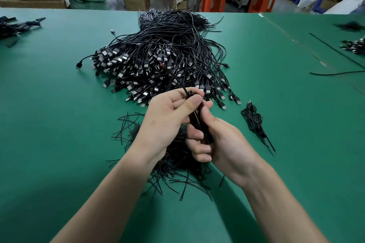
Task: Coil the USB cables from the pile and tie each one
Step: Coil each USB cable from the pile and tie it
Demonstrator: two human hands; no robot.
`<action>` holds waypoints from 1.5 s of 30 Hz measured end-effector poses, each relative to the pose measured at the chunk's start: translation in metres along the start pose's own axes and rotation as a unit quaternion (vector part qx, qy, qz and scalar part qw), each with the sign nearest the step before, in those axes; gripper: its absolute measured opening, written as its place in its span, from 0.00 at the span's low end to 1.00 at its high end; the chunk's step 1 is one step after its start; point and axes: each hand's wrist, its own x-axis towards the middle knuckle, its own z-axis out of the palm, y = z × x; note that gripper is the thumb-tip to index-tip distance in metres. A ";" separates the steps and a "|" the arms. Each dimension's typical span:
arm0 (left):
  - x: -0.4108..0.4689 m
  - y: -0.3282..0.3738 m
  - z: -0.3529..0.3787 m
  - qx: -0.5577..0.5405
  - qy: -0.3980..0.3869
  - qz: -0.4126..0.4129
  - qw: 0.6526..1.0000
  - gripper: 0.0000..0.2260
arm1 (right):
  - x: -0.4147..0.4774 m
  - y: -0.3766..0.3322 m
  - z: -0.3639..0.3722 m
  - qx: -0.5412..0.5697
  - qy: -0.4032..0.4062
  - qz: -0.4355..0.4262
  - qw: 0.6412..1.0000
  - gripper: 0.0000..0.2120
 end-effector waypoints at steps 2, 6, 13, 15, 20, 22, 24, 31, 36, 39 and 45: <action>0.001 0.001 -0.001 0.012 -0.011 0.021 1.000 0.06 | -0.001 -0.001 0.004 -0.015 0.004 -0.008 1.000 0.16; 0.004 0.001 -0.012 -0.003 -0.084 0.024 0.996 0.11 | -0.003 -0.001 0.008 -0.138 0.068 -0.058 0.986 0.15; 0.010 0.000 -0.015 -0.059 -0.085 0.030 0.994 0.10 | -0.004 -0.009 0.007 -0.146 0.048 -0.055 0.987 0.16; 0.010 -0.004 -0.012 -0.074 -0.069 0.036 0.994 0.10 | -0.003 -0.010 0.005 -0.155 0.036 -0.048 0.986 0.16; 0.009 -0.013 -0.008 -0.098 -0.031 0.036 0.994 0.10 | -0.002 -0.010 0.000 -0.207 0.054 -0.036 0.976 0.17; 0.009 -0.015 -0.008 -0.092 -0.032 0.036 0.995 0.09 | -0.003 -0.008 -0.001 -0.229 0.060 -0.058 0.970 0.15; 0.008 -0.016 -0.008 -0.074 -0.043 0.037 0.996 0.09 | -0.001 -0.003 -0.002 -0.263 0.084 -0.090 0.957 0.15; 0.000 -0.003 -0.028 0.566 -0.119 0.060 0.814 0.05 | -0.002 0.002 -0.024 -0.433 0.261 -0.147 0.850 0.18; -0.004 -0.001 -0.024 0.721 -0.160 0.031 0.674 0.08 | -0.003 0.003 -0.028 -0.424 0.286 -0.140 0.848 0.18; -0.004 0.000 -0.023 0.724 -0.165 0.011 0.670 0.06 | -0.003 0.003 -0.027 -0.422 0.285 -0.140 0.849 0.18; -0.006 0.002 -0.027 0.741 -0.148 0.026 0.654 0.06 | -0.006 0.004 -0.029 -0.426 0.280 -0.140 0.849 0.18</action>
